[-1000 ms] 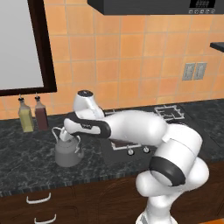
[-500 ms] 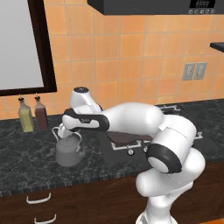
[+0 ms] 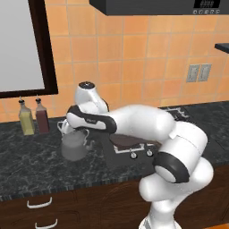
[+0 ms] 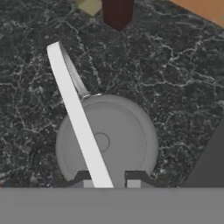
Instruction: Pick the kettle from the counter and place it on a stove burner. Then turn the burner on.
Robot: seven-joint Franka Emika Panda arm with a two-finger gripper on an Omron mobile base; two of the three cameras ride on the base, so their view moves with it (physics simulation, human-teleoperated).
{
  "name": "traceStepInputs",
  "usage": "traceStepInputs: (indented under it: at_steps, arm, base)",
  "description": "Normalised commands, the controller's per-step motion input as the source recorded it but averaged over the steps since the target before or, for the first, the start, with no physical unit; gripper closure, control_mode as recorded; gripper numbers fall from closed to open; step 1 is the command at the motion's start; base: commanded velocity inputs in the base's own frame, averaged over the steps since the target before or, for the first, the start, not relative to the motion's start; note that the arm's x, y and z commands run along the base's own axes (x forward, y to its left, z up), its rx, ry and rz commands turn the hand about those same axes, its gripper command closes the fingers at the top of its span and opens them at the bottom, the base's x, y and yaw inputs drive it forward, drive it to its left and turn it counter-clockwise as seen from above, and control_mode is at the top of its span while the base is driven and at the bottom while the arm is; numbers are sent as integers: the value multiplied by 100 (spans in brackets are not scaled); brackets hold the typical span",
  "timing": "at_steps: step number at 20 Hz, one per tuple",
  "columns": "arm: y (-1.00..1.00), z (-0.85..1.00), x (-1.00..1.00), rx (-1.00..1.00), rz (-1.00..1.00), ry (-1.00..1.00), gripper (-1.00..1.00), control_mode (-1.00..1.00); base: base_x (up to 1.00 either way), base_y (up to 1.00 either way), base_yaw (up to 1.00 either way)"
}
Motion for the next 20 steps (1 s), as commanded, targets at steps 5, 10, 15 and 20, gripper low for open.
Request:
traceStepInputs:
  at_steps: [5, 10, 15, 20]
  arm:
    - [-86, 81, 5, 9, -15, -29, 100, -100]
    - [-100, 77, 18, 2, -25, -21, 100, -100]
    - [-100, 71, 29, 0, -28, -12, 100, -100]
    - [-100, 62, 26, 0, -29, -10, 100, -100]
  base:
    - [0, 0, 0]
    - [0, 0, 0]
    - [0, 0, 0]
    - [0, 0, 0]
